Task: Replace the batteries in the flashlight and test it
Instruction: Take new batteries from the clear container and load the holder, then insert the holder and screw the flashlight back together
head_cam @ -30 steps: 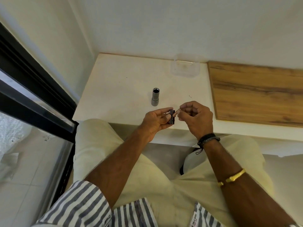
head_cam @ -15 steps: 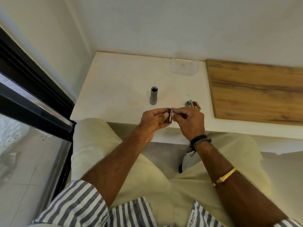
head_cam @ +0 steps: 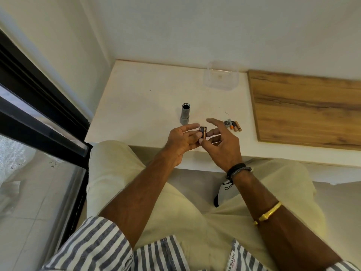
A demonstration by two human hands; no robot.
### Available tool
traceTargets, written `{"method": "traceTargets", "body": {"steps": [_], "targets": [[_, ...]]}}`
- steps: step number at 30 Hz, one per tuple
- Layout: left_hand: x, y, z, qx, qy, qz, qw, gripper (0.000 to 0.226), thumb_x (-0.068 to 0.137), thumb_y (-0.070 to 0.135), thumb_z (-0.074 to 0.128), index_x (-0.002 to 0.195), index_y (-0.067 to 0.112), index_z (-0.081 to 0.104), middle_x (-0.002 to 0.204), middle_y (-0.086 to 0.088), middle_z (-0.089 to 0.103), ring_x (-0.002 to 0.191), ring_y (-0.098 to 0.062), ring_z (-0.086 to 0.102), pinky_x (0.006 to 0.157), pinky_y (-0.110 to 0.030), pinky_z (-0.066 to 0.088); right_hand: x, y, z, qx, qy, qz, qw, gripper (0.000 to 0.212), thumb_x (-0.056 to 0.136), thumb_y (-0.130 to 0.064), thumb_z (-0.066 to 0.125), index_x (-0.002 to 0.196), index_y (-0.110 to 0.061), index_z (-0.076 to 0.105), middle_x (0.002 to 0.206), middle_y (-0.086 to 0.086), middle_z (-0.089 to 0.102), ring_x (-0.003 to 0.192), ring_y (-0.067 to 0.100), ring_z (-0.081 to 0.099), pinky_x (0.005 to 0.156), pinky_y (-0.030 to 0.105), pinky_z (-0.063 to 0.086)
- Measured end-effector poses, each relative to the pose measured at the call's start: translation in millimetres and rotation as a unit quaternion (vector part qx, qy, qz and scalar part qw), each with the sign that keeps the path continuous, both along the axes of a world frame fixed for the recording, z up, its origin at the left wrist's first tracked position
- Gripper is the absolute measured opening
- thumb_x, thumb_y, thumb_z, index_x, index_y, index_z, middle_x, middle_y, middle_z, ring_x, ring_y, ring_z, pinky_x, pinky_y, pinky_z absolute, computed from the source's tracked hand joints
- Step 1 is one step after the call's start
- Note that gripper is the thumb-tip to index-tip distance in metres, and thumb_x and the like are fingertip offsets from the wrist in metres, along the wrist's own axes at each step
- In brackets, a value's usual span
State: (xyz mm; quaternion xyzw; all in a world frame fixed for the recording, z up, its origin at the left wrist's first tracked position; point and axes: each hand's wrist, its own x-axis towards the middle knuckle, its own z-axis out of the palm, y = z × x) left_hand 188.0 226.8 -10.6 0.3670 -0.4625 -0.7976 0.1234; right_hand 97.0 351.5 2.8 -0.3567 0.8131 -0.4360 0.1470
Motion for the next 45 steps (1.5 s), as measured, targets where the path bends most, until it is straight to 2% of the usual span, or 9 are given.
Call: {"method": "traceTargets", "body": {"steps": [5, 12, 15, 18, 24, 30, 33, 40, 45], "targets": [[0.5, -1.4, -1.1, 0.033, 0.002, -0.018, 0.999, 0.049, 0.088, 0.001, 0.069, 0.133, 0.006, 0.053, 0.119, -0.020, 0.068, 0.102, -0.030, 0.071, 0.091, -0.046, 0.057, -6.6, -2.6, -3.1, 0.042, 0.021, 0.026, 0.999, 0.039, 0.085, -0.022, 0.079, 0.120, -0.026, 0.061, 0.101, -0.008, 0.063, 0.078, 0.001, 0.062, 0.067, 0.008, 0.049], [-2.5, -2.1, -0.4, 0.050, 0.032, 0.025, 0.998, 0.039, 0.089, 0.009, 0.070, 0.126, 0.000, 0.058, 0.111, -0.019, 0.072, 0.100, -0.030, 0.072, 0.092, -0.043, 0.057, -10.4, -3.1, -3.1, -0.042, -0.030, -0.023, 0.998, 0.031, 0.087, -0.013, 0.077, 0.110, -0.030, 0.063, 0.090, -0.011, 0.067, 0.082, -0.004, 0.064, 0.069, 0.001, 0.047], [-8.1, -5.3, -3.1, -0.101, -0.024, 0.131, 0.986, 0.028, 0.085, 0.013, 0.075, 0.110, 0.003, 0.067, 0.096, -0.012, 0.075, 0.085, -0.024, 0.075, 0.080, -0.042, 0.062, -15.2, -6.5, -4.8, -0.073, -0.075, -0.058, 0.993, 0.028, 0.089, -0.011, 0.072, 0.109, -0.029, 0.066, 0.090, -0.014, 0.066, 0.087, 0.001, 0.068, 0.076, 0.016, 0.058], [-14.2, -16.3, -4.8, -0.274, -0.103, 0.188, 0.938, 0.028, 0.078, 0.025, 0.079, 0.099, 0.014, 0.065, 0.082, 0.002, 0.073, 0.073, -0.015, 0.071, 0.073, -0.039, 0.062, -17.8, -10.9, -6.4, -0.098, -0.129, -0.074, 0.984, 0.028, 0.090, -0.005, 0.067, 0.112, -0.023, 0.068, 0.090, -0.008, 0.064, 0.087, 0.021, 0.072, 0.075, 0.035, 0.065], [-23.4, -38.0, -3.2, -0.385, -0.159, 0.105, 0.903, 0.052, 0.082, 0.029, 0.077, 0.130, 0.020, 0.057, 0.100, 0.001, 0.065, 0.085, -0.014, 0.062, 0.078, -0.028, 0.053, -16.7, -14.1, -7.7, -0.107, -0.147, -0.081, 0.980, 0.029, 0.091, -0.004, 0.066, 0.116, -0.019, 0.067, 0.092, -0.009, 0.061, 0.091, 0.027, 0.072, 0.078, 0.039, 0.065], [-26.2, -42.1, -5.6, -0.424, -0.174, 0.070, 0.886, 0.036, 0.089, 0.029, 0.070, 0.123, 0.018, 0.064, 0.104, -0.001, 0.060, 0.076, -0.005, 0.057, 0.073, -0.019, 0.045, -21.4, -10.4, -5.9, -0.114, -0.152, -0.095, 0.977, 0.030, 0.092, -0.004, 0.066, 0.120, -0.015, 0.067, 0.092, -0.012, 0.059, 0.091, 0.029, 0.071, 0.078, 0.040, 0.064], [-22.4, -40.0, -7.8, -0.438, -0.166, 0.073, 0.881, 0.035, 0.089, 0.028, 0.070, 0.122, 0.017, 0.064, 0.111, -0.004, 0.061, 0.083, -0.009, 0.057, 0.071, -0.013, 0.044, -21.1, -10.5, -6.5, -0.113, -0.162, -0.099, 0.975, 0.033, 0.093, -0.006, 0.067, 0.125, -0.015, 0.065, 0.093, -0.010, 0.061, 0.092, 0.029, 0.071, 0.077, 0.038, 0.065], [-5.6, -23.4, 7.7, -0.512, -0.120, 0.025, 0.850, 0.033, 0.091, 0.027, 0.067, 0.121, 0.015, 0.062, 0.120, -0.002, 0.065, 0.105, -0.016, 0.059, 0.088, -0.034, 0.051, -25.2, -10.6, -7.4, -0.164, -0.218, -0.120, 0.954, 0.031, 0.089, -0.008, 0.073, 0.118, -0.015, 0.067, 0.102, 0.010, 0.073, 0.096, 0.028, 0.072, 0.076, 0.043, 0.064], [6.5, -12.9, 5.4, -0.538, -0.138, -0.079, 0.828, 0.031, 0.097, 0.029, 0.059, 0.124, 0.017, 0.057, 0.116, -0.004, 0.070, 0.102, -0.021, 0.063, 0.083, -0.028, 0.047, -26.4, -6.5, -6.4, -0.219, -0.273, -0.128, 0.928, 0.019, 0.079, -0.007, 0.080, 0.097, -0.008, 0.076, 0.106, 0.028, 0.071, 0.095, 0.033, 0.073, 0.089, 0.054, 0.060]]}}
